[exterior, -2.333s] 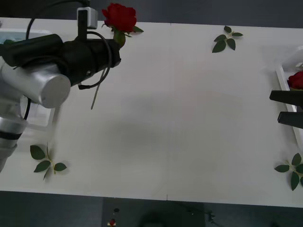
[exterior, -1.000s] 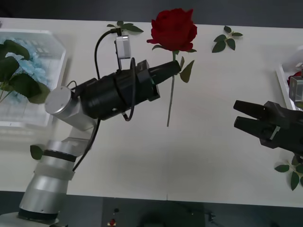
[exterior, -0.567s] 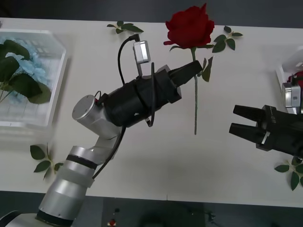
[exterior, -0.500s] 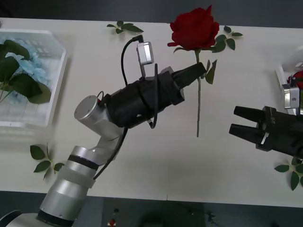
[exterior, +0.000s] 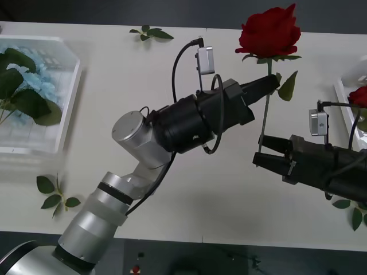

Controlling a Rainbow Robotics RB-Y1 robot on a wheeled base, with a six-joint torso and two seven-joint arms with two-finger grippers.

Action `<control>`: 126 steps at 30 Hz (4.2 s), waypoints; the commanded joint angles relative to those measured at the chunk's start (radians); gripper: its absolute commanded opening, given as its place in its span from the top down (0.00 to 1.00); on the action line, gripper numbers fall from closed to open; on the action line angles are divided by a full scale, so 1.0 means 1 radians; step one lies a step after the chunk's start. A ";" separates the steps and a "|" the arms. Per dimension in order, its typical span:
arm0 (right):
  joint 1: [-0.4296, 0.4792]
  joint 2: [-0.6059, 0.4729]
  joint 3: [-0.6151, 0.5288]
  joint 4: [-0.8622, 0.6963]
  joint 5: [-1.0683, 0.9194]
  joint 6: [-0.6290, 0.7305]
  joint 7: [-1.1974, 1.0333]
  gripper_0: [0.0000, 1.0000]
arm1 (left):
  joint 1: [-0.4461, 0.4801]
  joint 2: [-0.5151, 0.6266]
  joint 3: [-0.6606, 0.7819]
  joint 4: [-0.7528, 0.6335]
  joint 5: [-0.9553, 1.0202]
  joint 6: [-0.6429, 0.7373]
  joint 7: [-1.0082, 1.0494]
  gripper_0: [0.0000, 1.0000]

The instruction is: Put the red flowers into the right box and the blue flowers into the left box

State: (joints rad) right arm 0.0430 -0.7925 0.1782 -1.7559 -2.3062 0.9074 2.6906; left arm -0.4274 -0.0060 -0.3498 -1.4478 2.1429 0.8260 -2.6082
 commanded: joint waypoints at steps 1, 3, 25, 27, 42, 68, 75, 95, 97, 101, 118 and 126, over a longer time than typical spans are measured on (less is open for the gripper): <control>-0.022 0.027 0.001 0.007 0.001 -0.005 0.015 0.00 | -0.025 -0.011 -0.021 -0.014 -0.001 -0.031 -0.006 1.00; -0.031 0.045 0.007 0.018 0.001 -0.007 0.015 0.00 | -0.025 -0.011 -0.021 -0.014 -0.018 -0.031 -0.001 1.00; -0.084 0.098 0.063 0.058 -0.001 -0.019 0.015 0.33 | -0.025 -0.011 -0.023 -0.014 -0.020 -0.045 0.013 1.00; -0.087 0.101 0.064 0.058 -0.002 -0.021 0.015 0.79 | -0.025 -0.011 -0.023 -0.013 -0.020 -0.045 0.013 1.00; -0.092 0.107 0.064 0.058 -0.019 -0.032 0.015 1.00 | -0.024 -0.011 -0.023 -0.013 -0.021 -0.054 0.023 0.98; -0.092 0.058 0.057 0.058 -0.148 -0.041 0.015 1.00 | -0.024 0.324 0.144 -0.095 0.071 0.010 0.088 0.06; -0.092 -0.131 0.015 0.058 -0.200 -0.061 0.015 1.00 | -0.050 0.455 0.371 -0.097 -0.161 0.228 0.306 0.06; -0.074 -0.711 -0.005 0.338 -0.127 -0.119 -0.181 1.00 | -0.085 1.106 0.270 0.012 -0.070 0.331 0.332 0.06; -0.064 -0.732 -0.003 0.355 -0.076 -0.144 -0.248 1.00 | -0.085 1.146 0.196 0.004 0.015 0.283 0.270 0.06; -0.058 -0.765 0.006 0.368 0.042 -0.176 -0.403 1.00 | -0.082 1.187 0.080 -0.039 0.126 0.191 0.140 0.06; -0.069 -0.765 0.067 0.423 0.519 -0.282 -0.770 1.00 | -0.082 1.193 -0.210 -0.385 0.299 -0.215 -0.097 0.06; -0.094 -0.752 0.098 0.426 0.603 -0.298 -0.831 1.00 | -0.082 1.173 -0.207 -0.390 0.402 -0.062 -0.097 0.06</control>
State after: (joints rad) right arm -0.0267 -1.5378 0.2892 -1.3386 -1.7070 0.6156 1.9138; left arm -0.4842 1.1705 -0.5839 -1.8295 2.5297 0.7188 -2.6723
